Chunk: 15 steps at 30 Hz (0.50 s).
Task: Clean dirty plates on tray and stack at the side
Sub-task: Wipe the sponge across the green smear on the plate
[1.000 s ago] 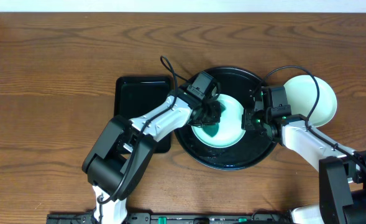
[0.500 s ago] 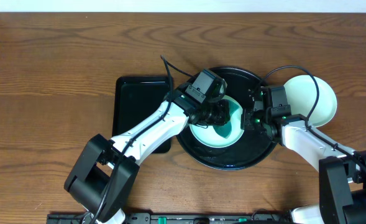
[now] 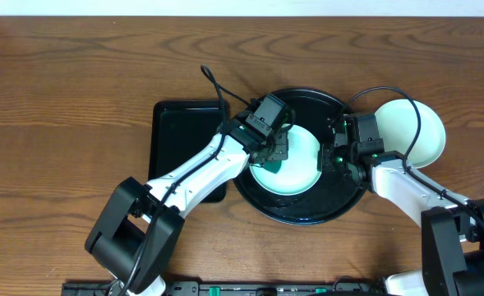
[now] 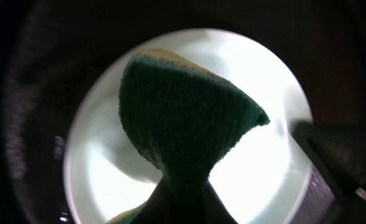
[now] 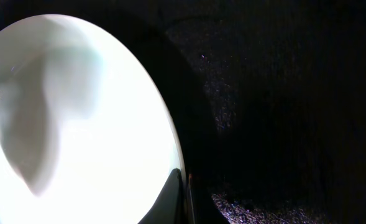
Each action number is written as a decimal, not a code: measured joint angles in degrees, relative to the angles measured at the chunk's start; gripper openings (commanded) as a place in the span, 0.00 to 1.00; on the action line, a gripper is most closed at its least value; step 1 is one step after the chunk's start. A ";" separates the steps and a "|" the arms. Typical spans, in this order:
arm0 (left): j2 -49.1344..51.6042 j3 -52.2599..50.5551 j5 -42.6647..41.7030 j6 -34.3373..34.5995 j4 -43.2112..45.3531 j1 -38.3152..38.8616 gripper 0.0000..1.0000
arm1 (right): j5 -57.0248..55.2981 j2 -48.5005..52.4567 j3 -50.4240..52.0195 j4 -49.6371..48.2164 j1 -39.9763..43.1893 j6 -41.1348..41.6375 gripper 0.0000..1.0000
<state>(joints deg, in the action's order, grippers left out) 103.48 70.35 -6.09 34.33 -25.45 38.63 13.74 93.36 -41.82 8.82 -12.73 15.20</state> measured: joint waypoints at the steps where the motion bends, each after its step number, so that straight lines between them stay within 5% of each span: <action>1: 0.00 -0.04 0.92 -0.02 0.15 0.00 0.08 | -0.02 0.00 0.00 0.00 0.00 0.00 0.01; 15: 0.42 -0.55 4.63 -0.26 0.79 0.00 0.08 | 0.00 0.00 0.00 -0.15 -0.55 0.00 0.01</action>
<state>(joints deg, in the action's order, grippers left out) 103.90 69.80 -1.45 34.06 -24.67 38.63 13.74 93.36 -41.82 8.67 -13.28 15.20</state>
